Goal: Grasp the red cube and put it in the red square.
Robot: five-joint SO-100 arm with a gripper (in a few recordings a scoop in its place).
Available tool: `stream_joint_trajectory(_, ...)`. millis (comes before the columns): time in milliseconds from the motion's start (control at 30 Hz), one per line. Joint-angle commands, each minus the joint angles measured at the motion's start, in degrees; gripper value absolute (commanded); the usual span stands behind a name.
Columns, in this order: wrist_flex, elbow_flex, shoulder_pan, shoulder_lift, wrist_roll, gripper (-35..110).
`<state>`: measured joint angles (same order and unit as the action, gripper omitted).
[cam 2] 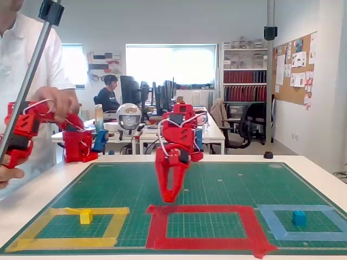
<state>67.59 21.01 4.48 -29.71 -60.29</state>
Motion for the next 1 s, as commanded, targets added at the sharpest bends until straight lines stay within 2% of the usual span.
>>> stream_joint_trajectory(0, 4.13, -3.52, -4.31, -4.04, 9.76, -1)
stream_joint_trajectory(167, 3.87, -5.54, -8.0, -3.52, 24.79, -1)
stream_joint_trajectory(233, 3.87, -6.24, -9.14, -3.43, 27.86, -1)
stream_joint_trajectory(300, 3.25, -7.03, -10.28, -3.34, 26.89, -1)
stream_joint_trajectory(400, 2.11, -7.65, -11.87, -3.16, 18.54, -1)
stream_joint_trajectory(467, -0.88, -7.65, -11.95, -2.81, 19.07, -1)
stream_joint_trajectory(567, -4.92, -8.61, -11.43, -0.97, 26.81, -1)
stream_joint_trajectory(667, -4.48, -10.11, -10.55, 0.79, 37.09, -1)
stream_joint_trajectory(967, -3.34, -9.58, -8.17, 1.85, 50.71, -1)
